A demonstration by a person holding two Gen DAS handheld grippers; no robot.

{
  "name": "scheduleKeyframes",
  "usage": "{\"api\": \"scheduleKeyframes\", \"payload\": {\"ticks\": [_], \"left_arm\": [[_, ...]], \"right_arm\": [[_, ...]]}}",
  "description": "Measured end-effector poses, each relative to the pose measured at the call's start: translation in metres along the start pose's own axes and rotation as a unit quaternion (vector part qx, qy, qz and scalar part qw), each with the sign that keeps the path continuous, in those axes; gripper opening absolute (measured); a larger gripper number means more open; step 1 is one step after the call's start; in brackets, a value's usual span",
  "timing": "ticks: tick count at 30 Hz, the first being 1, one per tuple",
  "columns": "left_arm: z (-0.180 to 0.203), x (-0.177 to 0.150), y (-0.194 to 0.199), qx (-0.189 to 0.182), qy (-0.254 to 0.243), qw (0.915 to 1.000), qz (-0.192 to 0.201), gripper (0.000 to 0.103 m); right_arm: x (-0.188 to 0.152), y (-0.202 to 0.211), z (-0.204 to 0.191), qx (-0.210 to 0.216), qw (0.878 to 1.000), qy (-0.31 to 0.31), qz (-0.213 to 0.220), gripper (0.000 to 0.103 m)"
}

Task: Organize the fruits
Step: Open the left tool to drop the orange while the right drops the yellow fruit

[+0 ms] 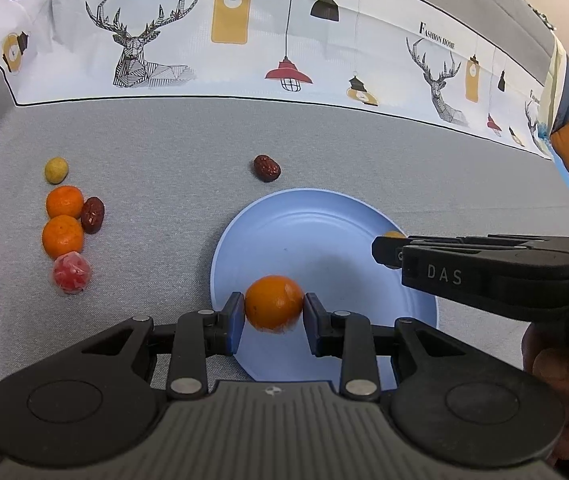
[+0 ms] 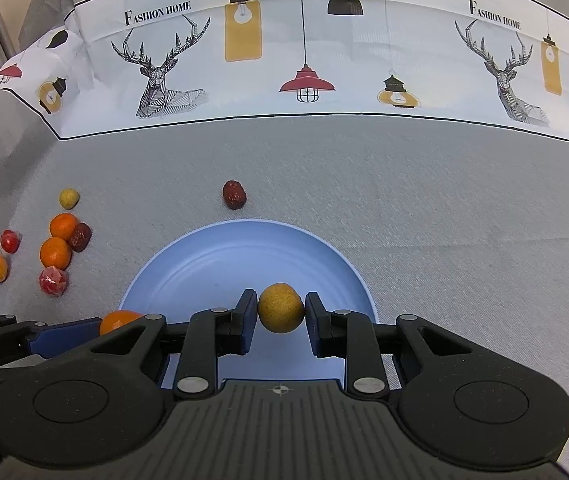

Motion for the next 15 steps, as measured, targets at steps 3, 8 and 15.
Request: {"api": "scheduleKeyframes", "payload": {"ticks": [3,8,15], "left_arm": [[-0.0001,-0.0002,0.0001,-0.001,0.001,1.0,0.001,0.035],[0.0001,0.0001,-0.0001,-0.001,0.0,1.0,0.001,0.035],[0.0003,0.0005,0.0004,-0.003,-0.001,1.0,0.002,0.034]], "right_arm": [[-0.0009,-0.0003,-0.0014,-0.002,1.0,0.001,-0.001,0.027],[-0.0018,-0.0005,-0.0021,-0.003,1.0,0.002,-0.002,0.028],[-0.002,-0.0013,-0.0018,-0.003,1.0,0.003,-0.002,0.028]]}}
Point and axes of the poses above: each gripper's, at about its wrist camera, not at the fingertips, and y roughly against the way its jaws point, z to its right, x to its top, the point moved 1 cm from there along -y, roughly the way its jaws point, and after that the axes turned 15 degrees about -x, right-handed, at the moved point
